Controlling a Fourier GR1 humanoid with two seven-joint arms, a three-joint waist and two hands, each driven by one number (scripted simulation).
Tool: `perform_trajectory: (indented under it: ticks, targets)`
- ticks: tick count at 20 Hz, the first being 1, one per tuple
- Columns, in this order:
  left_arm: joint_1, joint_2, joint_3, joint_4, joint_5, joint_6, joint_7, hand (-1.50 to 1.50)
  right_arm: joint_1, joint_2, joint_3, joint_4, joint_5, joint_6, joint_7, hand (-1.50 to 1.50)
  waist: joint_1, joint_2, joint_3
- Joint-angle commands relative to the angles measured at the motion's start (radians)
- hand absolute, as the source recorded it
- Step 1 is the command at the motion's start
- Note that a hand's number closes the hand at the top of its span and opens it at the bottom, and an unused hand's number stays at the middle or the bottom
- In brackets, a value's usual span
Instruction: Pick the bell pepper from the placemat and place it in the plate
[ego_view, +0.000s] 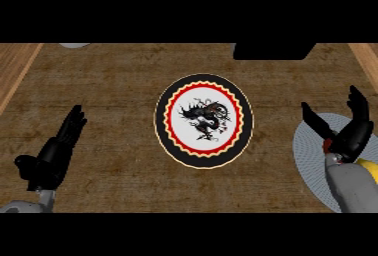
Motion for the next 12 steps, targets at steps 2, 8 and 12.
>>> perform_trajectory:
  ticks: [2,8,12]
  targets:
    - [-0.021,-0.062,-0.011,0.107,-0.027,-0.020,-0.054,0.00,0.017,0.068,0.048,0.051,0.173,-0.234,0.036,-1.50,-0.007,-0.012,0.000]
    - [-0.026,-0.025,0.034,0.070,0.000,-0.067,-0.006,0.00,0.079,0.049,0.090,0.013,0.428,-0.294,0.351,-1.50,-0.010,-0.018,-0.002]
    - [0.009,-0.043,0.023,0.081,-0.021,-0.050,-0.035,0.00,0.075,-0.010,0.075,0.075,0.533,-0.101,0.579,-1.50,-0.010,-0.019,-0.005]
